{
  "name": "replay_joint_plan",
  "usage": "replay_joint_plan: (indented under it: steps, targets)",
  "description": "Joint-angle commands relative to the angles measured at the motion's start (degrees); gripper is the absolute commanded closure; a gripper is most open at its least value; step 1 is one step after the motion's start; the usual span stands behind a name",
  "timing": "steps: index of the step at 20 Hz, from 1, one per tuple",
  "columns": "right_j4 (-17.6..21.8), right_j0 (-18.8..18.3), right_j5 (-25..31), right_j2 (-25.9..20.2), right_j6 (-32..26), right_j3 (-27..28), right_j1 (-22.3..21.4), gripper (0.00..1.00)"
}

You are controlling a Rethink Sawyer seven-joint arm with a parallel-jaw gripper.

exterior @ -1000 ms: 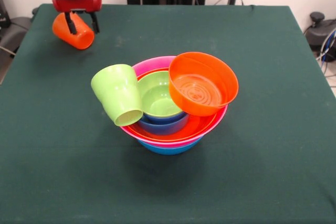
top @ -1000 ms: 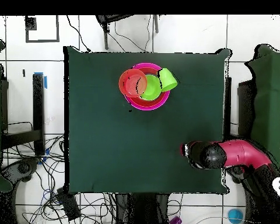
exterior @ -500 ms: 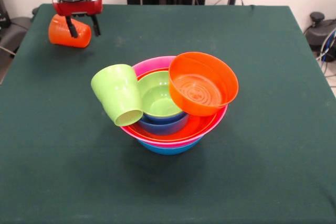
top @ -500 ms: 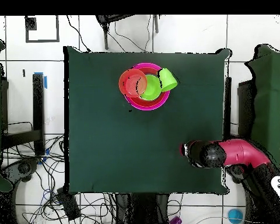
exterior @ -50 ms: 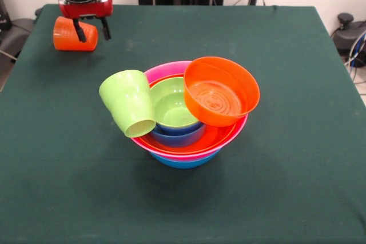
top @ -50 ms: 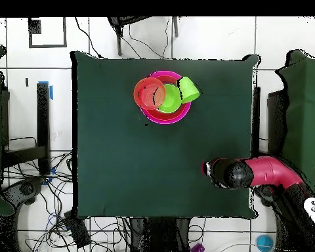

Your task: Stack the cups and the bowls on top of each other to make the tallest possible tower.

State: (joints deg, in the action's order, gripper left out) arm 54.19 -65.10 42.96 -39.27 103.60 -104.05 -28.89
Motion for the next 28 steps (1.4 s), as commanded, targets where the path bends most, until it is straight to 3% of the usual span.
replay_joint_plan:
  steps: [1, 2, 22, 23, 28]
  targets:
    - [2.83, 0.99, 4.2, 0.92, -18.78, 3.77, 1.91, 0.0]
    - [2.7, 0.91, 4.37, 0.88, -18.96, 3.73, 1.94, 1.0]
    - [2.52, 0.81, 4.05, 0.37, -19.29, 2.98, 2.36, 1.0]
    - [2.68, 0.88, 4.2, 0.42, -19.54, 2.96, 2.19, 0.0]
    - [0.66, 0.15, 4.38, -0.38, -19.03, 1.98, 2.83, 0.0]
